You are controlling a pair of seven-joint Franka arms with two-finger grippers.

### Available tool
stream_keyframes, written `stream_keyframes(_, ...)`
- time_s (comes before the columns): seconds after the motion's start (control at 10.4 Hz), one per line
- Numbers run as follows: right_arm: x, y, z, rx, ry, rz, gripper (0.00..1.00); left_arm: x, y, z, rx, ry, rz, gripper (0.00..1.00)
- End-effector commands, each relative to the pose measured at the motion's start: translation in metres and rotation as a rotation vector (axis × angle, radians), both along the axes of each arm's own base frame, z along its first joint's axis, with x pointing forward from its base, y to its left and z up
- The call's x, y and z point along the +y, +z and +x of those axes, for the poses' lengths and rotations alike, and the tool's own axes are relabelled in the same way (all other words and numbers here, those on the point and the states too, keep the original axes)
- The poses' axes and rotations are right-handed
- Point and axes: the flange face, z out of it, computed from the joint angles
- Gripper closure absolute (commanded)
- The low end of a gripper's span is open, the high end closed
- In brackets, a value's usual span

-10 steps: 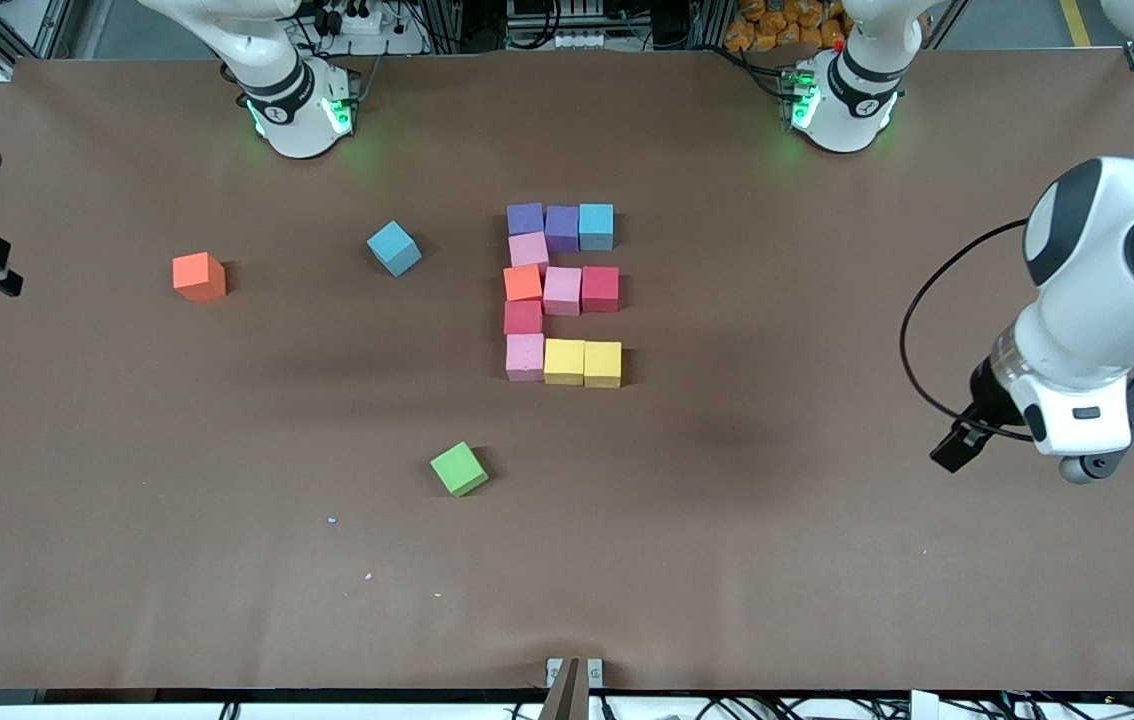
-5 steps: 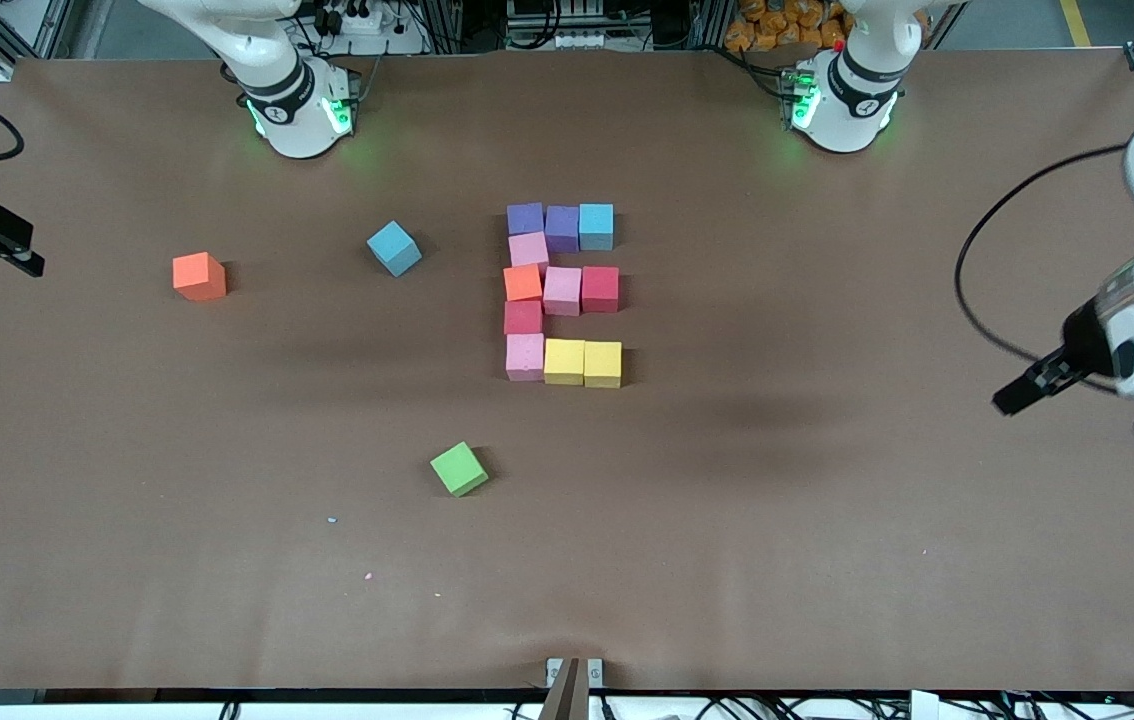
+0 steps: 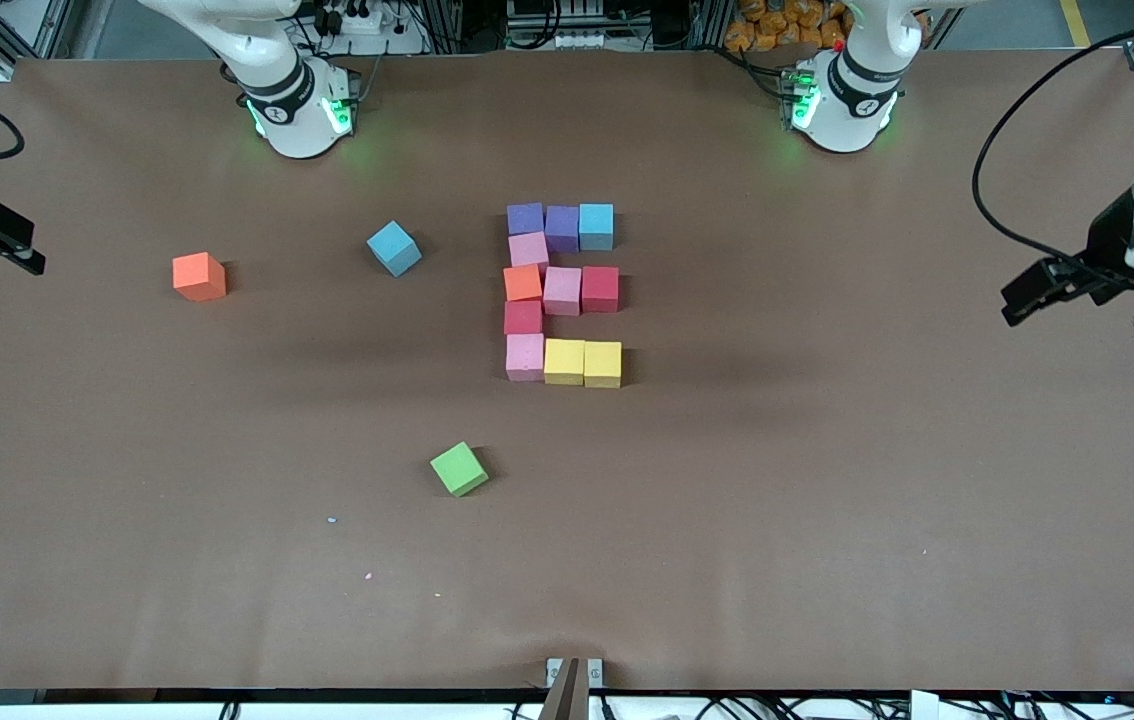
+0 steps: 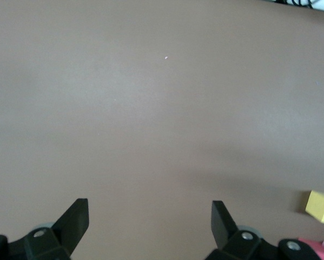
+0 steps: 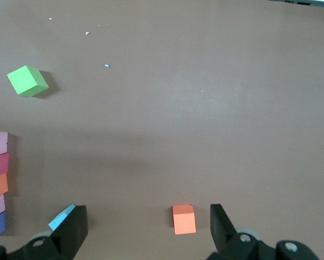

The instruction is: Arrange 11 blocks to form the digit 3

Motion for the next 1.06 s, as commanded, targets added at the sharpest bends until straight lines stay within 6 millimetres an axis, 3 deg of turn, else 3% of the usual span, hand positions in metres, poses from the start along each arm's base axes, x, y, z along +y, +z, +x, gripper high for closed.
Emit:
stream_keyframes(0.0,-0.002,0.000,-0.008,0.003,0.006,0.017,0.00,-0.003,0.003,-0.009,0.002,-0.059,-0.018,0.00)
stream_keyframes(0.19,-0.002,0.001,-0.008,0.003,0.006,0.017,0.00,-0.016,0.007,-0.016,0.015,-0.090,-0.013,0.00)
stream_keyframes(0.96,0.001,0.000,-0.008,0.003,0.004,0.017,0.00,-0.025,0.022,-0.027,-0.002,-0.175,-0.074,0.00)
